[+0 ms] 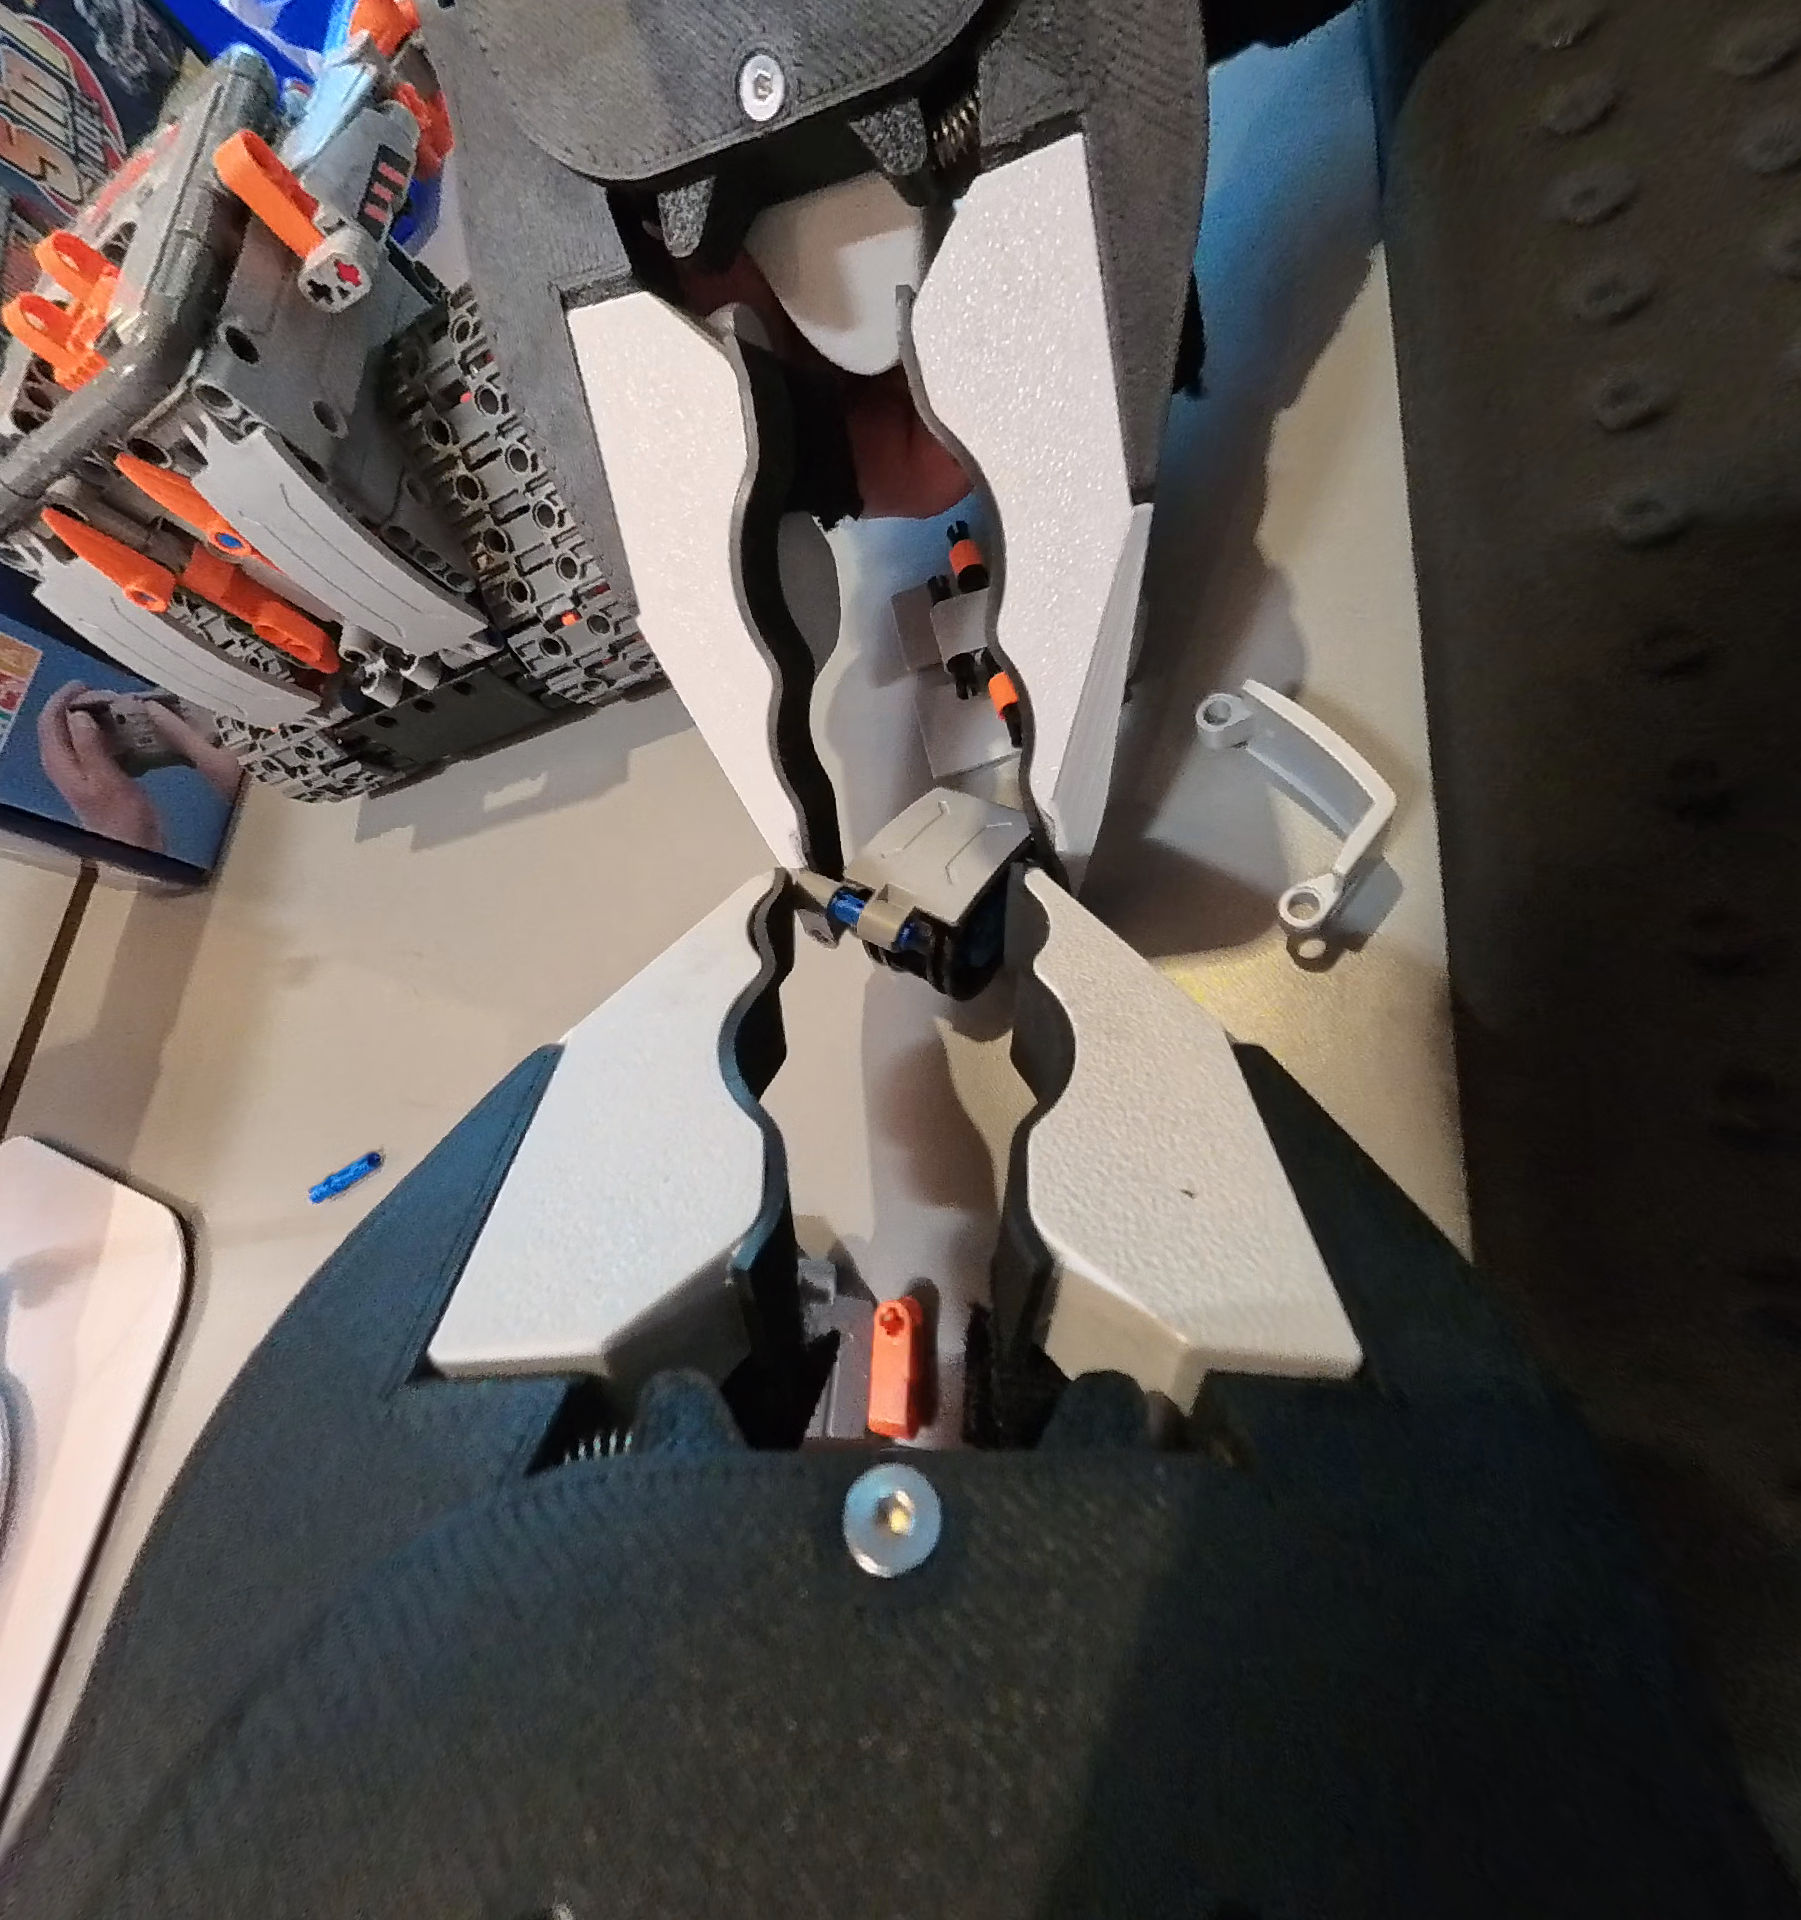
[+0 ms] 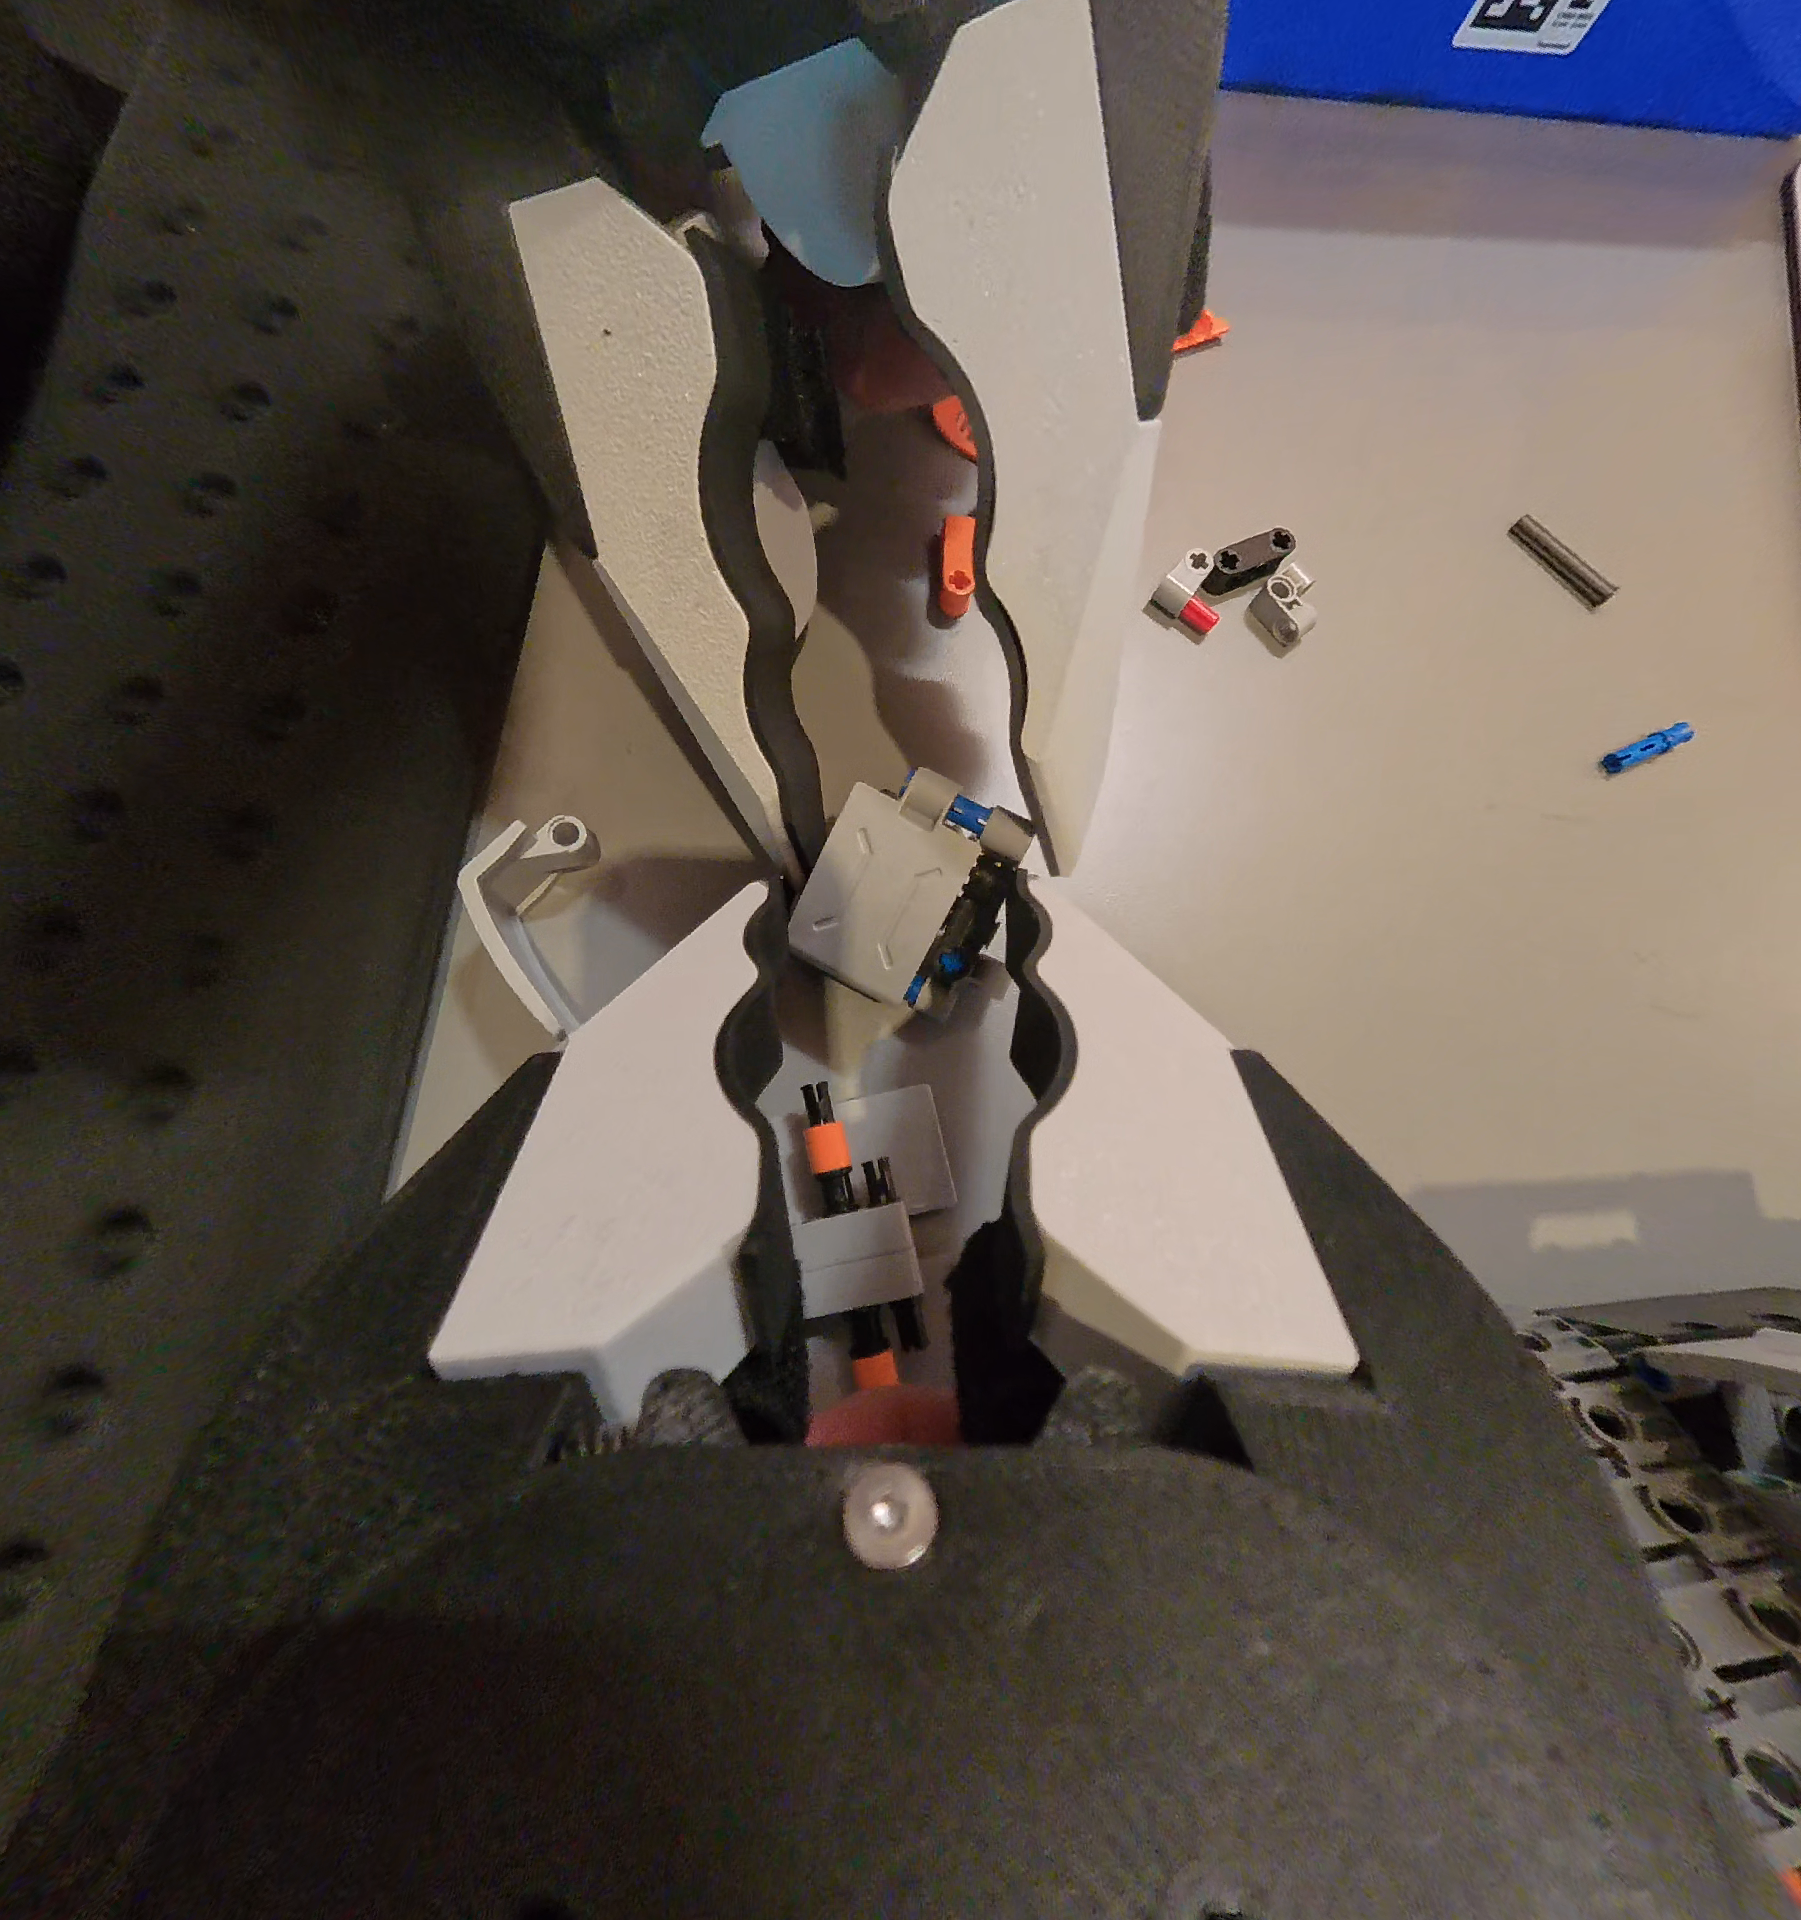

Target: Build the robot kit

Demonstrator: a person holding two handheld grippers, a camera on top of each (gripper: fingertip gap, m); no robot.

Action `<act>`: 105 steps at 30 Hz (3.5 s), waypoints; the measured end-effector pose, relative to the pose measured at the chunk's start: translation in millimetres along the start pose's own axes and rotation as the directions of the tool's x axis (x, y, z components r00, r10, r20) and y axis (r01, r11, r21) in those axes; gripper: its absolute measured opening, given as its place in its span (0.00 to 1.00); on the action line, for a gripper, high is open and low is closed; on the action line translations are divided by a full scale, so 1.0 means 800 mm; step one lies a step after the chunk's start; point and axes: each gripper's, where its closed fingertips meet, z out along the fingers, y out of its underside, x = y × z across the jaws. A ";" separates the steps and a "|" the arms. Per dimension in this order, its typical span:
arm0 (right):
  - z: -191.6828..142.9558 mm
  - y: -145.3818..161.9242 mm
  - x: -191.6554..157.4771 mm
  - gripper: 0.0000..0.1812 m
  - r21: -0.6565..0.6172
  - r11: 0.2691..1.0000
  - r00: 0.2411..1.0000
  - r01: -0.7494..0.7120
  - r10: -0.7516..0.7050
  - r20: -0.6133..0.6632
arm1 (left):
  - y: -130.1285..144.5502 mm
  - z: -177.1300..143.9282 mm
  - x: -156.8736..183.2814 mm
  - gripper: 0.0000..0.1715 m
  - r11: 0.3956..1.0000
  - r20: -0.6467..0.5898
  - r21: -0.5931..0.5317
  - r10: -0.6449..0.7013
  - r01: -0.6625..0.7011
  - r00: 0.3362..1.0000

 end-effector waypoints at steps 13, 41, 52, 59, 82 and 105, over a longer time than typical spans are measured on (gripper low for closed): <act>0.001 -0.003 -0.002 0.20 0.029 0.999 0.998 -0.032 0.031 0.046 | -0.001 -0.002 0.001 0.20 1.000 -0.001 0.009 -0.004 0.004 1.000; -0.005 -0.002 0.005 0.12 0.014 1.000 1.000 0.021 -0.021 -0.010 | 0.004 -0.009 -0.007 0.18 0.999 0.039 0.010 -0.040 0.040 0.998; -0.004 -0.003 0.005 0.12 0.020 0.997 0.996 -0.078 0.078 0.033 | 0.003 -0.009 -0.006 0.17 0.998 0.063 0.025 -0.054 0.052 0.997; -0.004 -0.001 0.006 0.12 0.018 0.994 0.994 -0.106 0.105 0.039 | 0.003 -0.009 -0.006 0.16 0.998 0.104 0.016 -0.067 0.065 0.992; -0.011 -0.013 0.014 0.12 0.036 0.998 0.996 0.049 -0.046 -0.078 | 0.006 -0.006 -0.014 0.17 0.999 0.096 0.003 -0.037 0.037 0.995; -0.020 -0.015 0.020 0.19 0.061 0.998 0.997 0.005 0.000 -0.081 | 0.029 -0.016 -0.023 0.17 0.995 0.117 -0.058 -0.075 0.082 0.990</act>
